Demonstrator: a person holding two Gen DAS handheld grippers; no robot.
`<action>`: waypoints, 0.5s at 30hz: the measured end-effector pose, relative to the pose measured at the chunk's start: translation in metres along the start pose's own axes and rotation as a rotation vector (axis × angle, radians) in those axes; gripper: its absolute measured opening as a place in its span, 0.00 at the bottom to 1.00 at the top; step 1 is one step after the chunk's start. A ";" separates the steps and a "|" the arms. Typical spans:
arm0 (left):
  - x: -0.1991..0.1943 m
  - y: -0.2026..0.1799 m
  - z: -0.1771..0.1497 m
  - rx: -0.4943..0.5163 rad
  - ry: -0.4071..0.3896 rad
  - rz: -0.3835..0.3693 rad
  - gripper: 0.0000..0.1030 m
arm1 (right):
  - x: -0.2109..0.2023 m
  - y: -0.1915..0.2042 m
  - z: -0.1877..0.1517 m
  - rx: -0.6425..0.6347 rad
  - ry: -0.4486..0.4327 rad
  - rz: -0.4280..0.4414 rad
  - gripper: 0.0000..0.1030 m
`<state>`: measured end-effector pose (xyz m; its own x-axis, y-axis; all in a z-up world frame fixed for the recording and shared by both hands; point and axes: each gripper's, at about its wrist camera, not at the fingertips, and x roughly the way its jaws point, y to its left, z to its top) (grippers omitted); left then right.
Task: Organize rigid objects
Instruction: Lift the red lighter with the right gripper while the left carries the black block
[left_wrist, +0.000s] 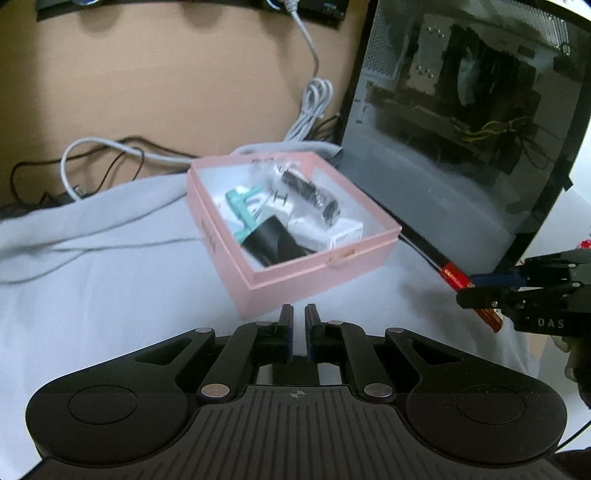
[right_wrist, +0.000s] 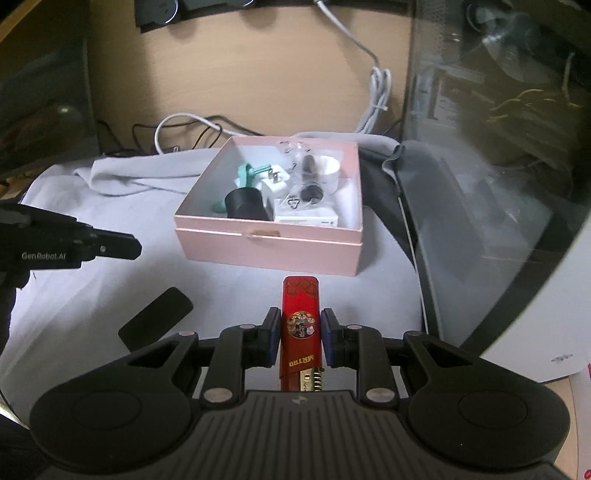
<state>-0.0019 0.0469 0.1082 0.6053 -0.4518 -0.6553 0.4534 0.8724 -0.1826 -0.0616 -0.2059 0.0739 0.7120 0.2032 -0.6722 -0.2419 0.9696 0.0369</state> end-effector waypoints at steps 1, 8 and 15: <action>0.000 0.000 0.001 0.003 -0.001 0.003 0.08 | -0.001 -0.001 0.000 0.000 -0.006 -0.002 0.22; 0.012 0.016 -0.014 -0.076 0.091 0.110 0.17 | 0.015 -0.003 -0.011 -0.022 0.034 -0.053 0.22; 0.014 0.030 -0.035 -0.165 0.165 0.160 0.17 | 0.045 -0.007 -0.025 0.029 0.101 -0.082 0.25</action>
<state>-0.0028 0.0738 0.0677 0.5402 -0.2809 -0.7933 0.2395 0.9550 -0.1750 -0.0442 -0.2068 0.0249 0.6582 0.1095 -0.7449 -0.1652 0.9863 -0.0010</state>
